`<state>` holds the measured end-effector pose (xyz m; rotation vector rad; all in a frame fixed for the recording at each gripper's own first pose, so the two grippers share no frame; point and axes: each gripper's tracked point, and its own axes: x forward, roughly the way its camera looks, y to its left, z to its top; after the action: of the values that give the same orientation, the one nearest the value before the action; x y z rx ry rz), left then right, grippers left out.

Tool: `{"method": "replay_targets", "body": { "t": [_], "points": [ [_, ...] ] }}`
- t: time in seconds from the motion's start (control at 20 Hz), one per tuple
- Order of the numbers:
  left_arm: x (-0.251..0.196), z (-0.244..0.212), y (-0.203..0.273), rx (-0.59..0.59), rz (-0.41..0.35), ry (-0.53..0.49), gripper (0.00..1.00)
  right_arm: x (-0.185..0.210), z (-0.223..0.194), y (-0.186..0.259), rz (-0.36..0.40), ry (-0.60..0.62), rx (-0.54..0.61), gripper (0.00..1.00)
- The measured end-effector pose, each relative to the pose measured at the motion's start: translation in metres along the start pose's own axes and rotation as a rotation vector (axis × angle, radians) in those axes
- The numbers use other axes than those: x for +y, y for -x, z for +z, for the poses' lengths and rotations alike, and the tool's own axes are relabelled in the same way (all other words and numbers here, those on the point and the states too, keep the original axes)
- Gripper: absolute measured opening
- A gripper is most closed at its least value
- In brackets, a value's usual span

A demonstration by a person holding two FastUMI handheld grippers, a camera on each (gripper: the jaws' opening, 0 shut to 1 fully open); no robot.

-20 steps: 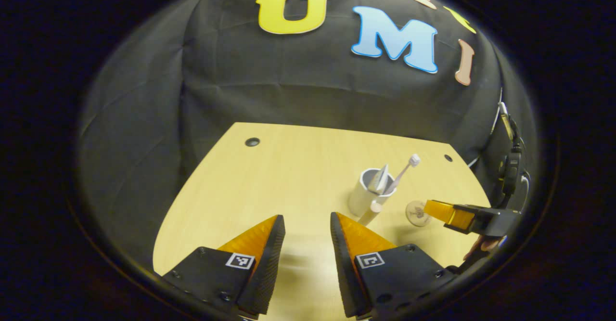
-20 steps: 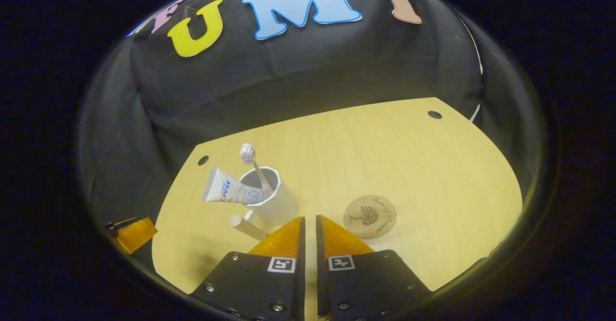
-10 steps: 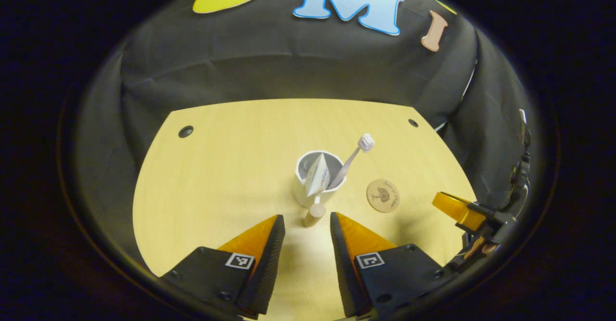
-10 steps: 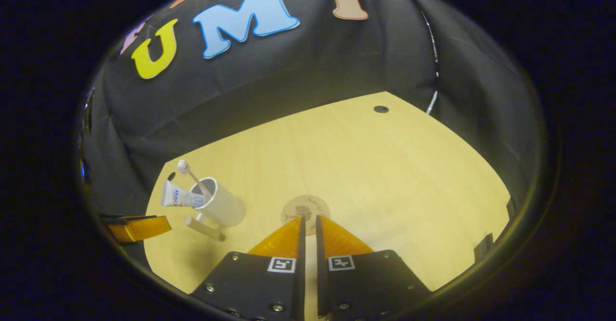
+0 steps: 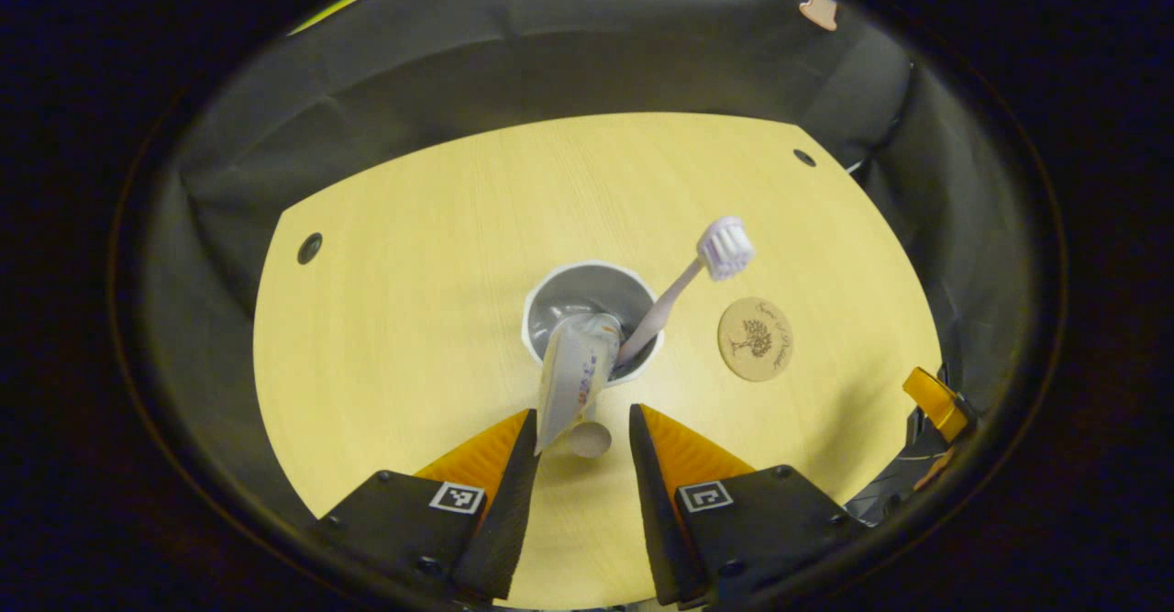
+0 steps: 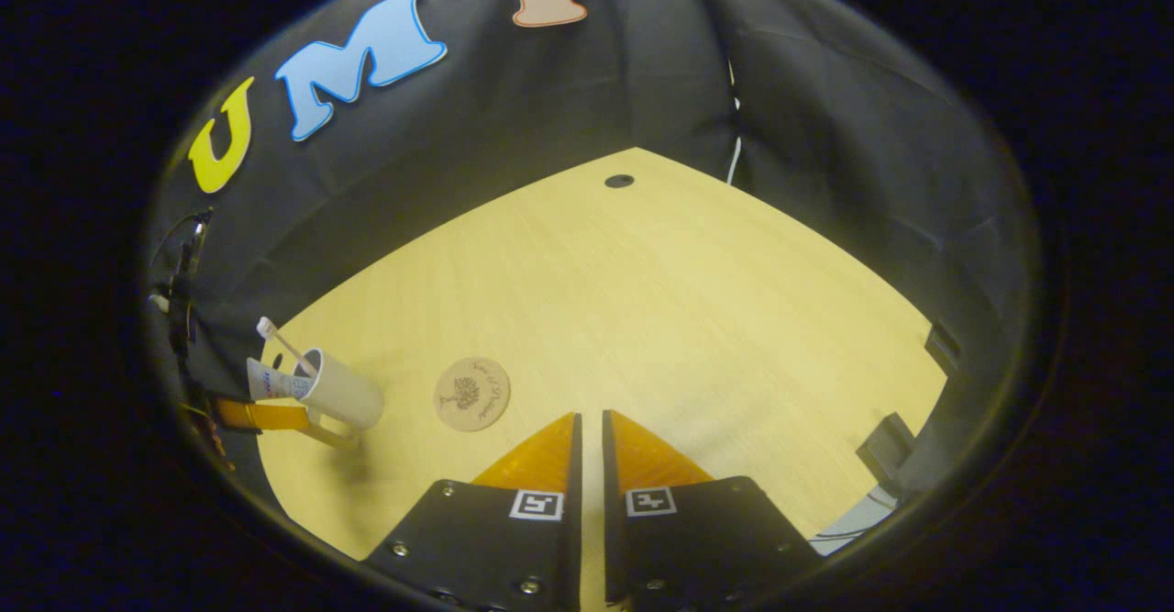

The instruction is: Put the toothbrush and toothpaste on the desktop into the cup, then pick up the cup and place it on the coaster on the desktop.

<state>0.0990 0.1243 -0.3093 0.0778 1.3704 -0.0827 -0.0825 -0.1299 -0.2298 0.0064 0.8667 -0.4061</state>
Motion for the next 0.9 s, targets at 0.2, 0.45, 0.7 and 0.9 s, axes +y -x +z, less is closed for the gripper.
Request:
{"method": "replay_targets", "body": {
  "t": [0.2,0.45,0.7,0.9],
  "points": [
    [0.005,0.003,-0.027,0.072,0.033,-0.001,0.61,-0.008,-0.009,-0.002,-0.005,0.004,0.029,0.10],
    [-0.001,0.000,-0.055,0.137,0.017,0.016,0.52,-0.010,-0.022,-0.005,0.000,0.032,0.065,0.11],
    [0.001,-0.002,-0.066,0.153,0.016,0.033,0.36,-0.008,-0.031,-0.014,0.008,0.044,0.111,0.10],
    [0.000,-0.001,-0.066,0.135,0.016,0.071,0.33,-0.005,-0.035,-0.020,0.011,0.041,0.134,0.10]
  ]
}}
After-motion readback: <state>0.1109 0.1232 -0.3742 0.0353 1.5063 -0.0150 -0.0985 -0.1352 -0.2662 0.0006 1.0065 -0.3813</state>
